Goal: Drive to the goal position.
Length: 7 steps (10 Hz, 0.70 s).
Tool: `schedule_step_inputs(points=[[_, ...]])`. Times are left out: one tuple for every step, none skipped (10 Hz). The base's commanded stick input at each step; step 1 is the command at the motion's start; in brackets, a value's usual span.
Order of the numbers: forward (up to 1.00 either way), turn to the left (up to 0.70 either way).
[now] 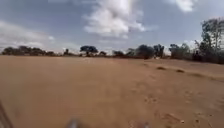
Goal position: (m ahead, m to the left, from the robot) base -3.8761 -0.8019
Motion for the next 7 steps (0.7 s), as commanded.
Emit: schedule_step_inputs(points=[[0.70, -0.27], [0.70, -0.27], [0.70, -0.27], [0.70, -0.27], [0.70, -0.27], [0.70, -0.27], [0.70, -0.27]])
